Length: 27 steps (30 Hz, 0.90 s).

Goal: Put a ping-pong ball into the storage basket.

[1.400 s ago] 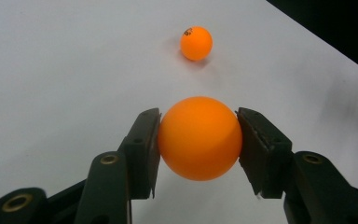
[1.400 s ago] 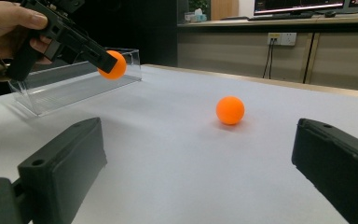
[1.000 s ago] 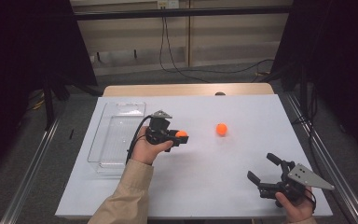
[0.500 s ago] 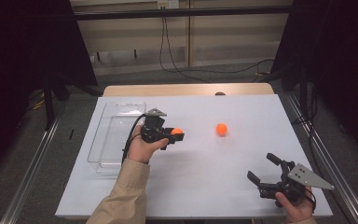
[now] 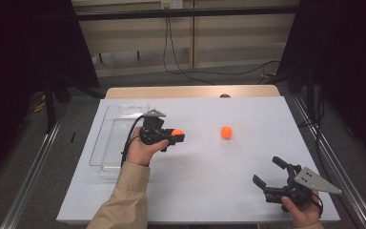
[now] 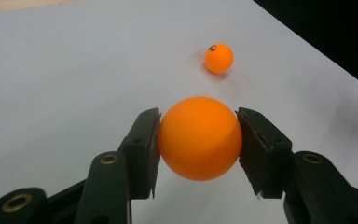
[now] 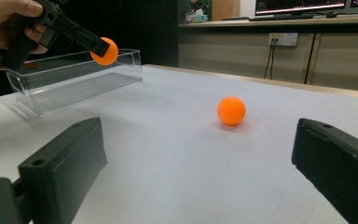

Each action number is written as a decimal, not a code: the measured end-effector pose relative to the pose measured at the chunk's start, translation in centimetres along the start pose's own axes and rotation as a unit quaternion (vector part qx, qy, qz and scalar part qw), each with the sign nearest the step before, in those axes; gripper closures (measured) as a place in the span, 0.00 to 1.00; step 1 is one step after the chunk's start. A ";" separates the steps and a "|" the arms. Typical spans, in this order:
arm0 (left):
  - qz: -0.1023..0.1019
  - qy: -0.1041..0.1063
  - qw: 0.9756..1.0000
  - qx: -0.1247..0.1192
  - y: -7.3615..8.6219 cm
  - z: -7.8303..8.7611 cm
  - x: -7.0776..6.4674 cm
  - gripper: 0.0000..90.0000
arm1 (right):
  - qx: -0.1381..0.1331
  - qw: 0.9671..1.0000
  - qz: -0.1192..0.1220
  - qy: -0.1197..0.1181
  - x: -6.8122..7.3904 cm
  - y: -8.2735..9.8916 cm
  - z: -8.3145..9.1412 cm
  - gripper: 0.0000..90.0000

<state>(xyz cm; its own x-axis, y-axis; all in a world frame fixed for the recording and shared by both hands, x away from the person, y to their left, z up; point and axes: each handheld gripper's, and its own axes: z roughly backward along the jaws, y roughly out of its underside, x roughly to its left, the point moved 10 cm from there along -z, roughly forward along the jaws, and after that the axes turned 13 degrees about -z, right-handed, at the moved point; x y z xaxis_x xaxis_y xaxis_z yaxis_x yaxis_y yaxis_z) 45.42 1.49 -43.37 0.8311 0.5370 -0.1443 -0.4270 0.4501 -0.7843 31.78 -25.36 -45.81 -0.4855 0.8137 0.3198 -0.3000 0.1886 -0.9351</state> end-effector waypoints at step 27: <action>0.013 -0.022 1.000 -0.007 0.2 1.7 1.9 0.57 | 0.002 1.000 0.002 -0.002 0.1 0.1 0.0 0.03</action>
<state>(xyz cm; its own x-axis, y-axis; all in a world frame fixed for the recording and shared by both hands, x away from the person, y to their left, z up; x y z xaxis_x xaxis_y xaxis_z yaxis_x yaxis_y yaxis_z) 46.31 3.82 -42.81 0.8035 0.5791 -0.1377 -0.4427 0.4266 -0.7887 31.76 -25.28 -45.85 -0.4902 0.8116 0.3177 -0.3012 0.1843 -0.9356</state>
